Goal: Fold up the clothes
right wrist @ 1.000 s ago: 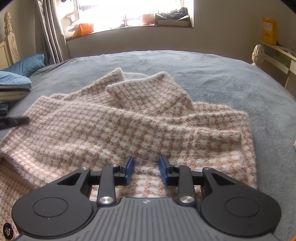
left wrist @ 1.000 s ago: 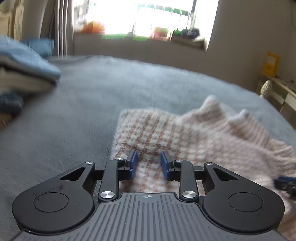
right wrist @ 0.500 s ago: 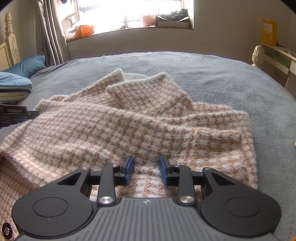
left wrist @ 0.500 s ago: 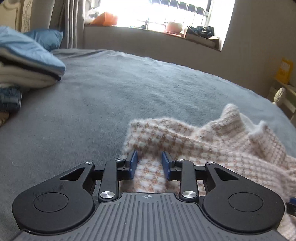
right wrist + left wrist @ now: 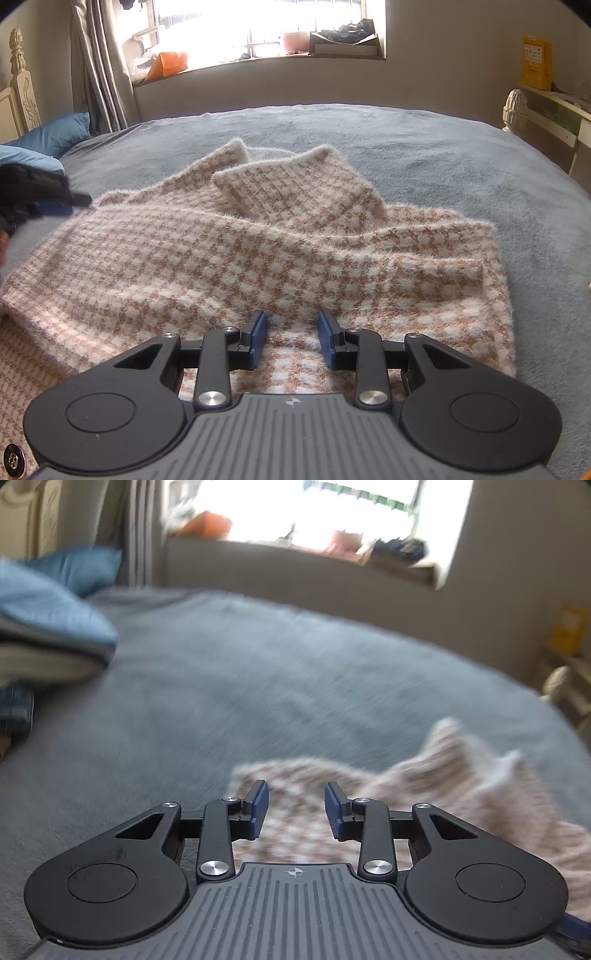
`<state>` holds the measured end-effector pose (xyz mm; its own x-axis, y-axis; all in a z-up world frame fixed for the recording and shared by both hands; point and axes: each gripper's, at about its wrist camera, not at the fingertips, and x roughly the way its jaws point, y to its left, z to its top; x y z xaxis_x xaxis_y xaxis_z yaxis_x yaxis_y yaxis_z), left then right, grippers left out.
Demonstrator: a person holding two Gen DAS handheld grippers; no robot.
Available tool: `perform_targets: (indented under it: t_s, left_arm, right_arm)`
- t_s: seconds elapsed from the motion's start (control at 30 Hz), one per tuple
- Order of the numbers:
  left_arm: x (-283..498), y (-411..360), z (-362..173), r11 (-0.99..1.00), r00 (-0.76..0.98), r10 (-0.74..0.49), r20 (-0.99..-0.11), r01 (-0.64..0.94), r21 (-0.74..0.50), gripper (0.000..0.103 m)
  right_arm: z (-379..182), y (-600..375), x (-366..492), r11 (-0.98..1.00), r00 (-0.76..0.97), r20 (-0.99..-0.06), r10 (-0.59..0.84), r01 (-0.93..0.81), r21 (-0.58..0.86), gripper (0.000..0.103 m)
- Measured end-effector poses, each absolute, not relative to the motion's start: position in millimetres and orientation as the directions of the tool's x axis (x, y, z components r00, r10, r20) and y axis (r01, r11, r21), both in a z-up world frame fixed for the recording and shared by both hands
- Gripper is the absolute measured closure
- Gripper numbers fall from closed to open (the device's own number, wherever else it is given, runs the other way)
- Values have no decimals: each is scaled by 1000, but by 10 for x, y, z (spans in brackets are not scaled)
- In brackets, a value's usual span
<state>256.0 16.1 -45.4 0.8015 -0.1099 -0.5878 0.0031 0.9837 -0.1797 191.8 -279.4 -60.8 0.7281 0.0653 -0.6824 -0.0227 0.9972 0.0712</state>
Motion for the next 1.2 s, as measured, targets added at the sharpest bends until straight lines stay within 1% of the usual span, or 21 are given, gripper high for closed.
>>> perform_targets:
  t_s: [0.1, 0.2, 0.27, 0.3, 0.37, 0.43, 0.53, 0.63, 0.77, 0.97, 1.2]
  left_arm:
    - [2235, 21, -355, 981, 808, -182, -561, 109, -162, 67]
    - [1998, -138, -495, 968, 759, -251, -600, 213, -135, 64]
    - [1955, -246, -705, 962, 710, -255, -656, 255, -98, 63]
    - [1929, -291, -781, 960, 707, -246, -663, 270, -69, 62]
    - [1836, -365, -848, 956, 743, -225, -630, 292, 3, 62]
    - [1810, -420, -828, 957, 743, -210, -635, 290, 23, 61]
    - [1907, -428, -780, 963, 709, -203, -675, 270, -6, 61]
    - [1955, -460, -755, 966, 688, -185, -702, 259, -1, 60]
    - [1932, -485, -747, 968, 680, -159, -716, 249, 21, 59]
    - [1961, -506, -717, 970, 660, -145, -737, 241, 25, 59]
    - [1940, -560, -713, 971, 666, -117, -737, 231, 55, 57]
  right_arm:
    - [-612, -2797, 1917, 997, 729, -681, 66, -21, 74, 70]
    - [-615, -2800, 1916, 997, 730, -680, 66, -19, 77, 70]
    - [-616, -2801, 1916, 997, 730, -680, 66, -18, 77, 70]
    - [-613, -2799, 1916, 997, 729, -681, 65, -18, 76, 70]
    - [-605, -2798, 1922, 997, 725, -686, 64, -20, 72, 70]
    - [-590, -2805, 1935, 997, 717, -694, 66, -23, 72, 70]
    - [-570, -2810, 1973, 997, 702, -709, 69, -23, 74, 70]
    - [-564, -2794, 1990, 997, 695, -717, 62, -15, 71, 70]
    - [-559, -2772, 1997, 998, 692, -721, 49, -6, 61, 70]
    - [-507, -2783, 2069, 998, 659, -751, 50, -6, 61, 70]
    - [-516, -2809, 2057, 997, 663, -746, 64, -13, 74, 70]
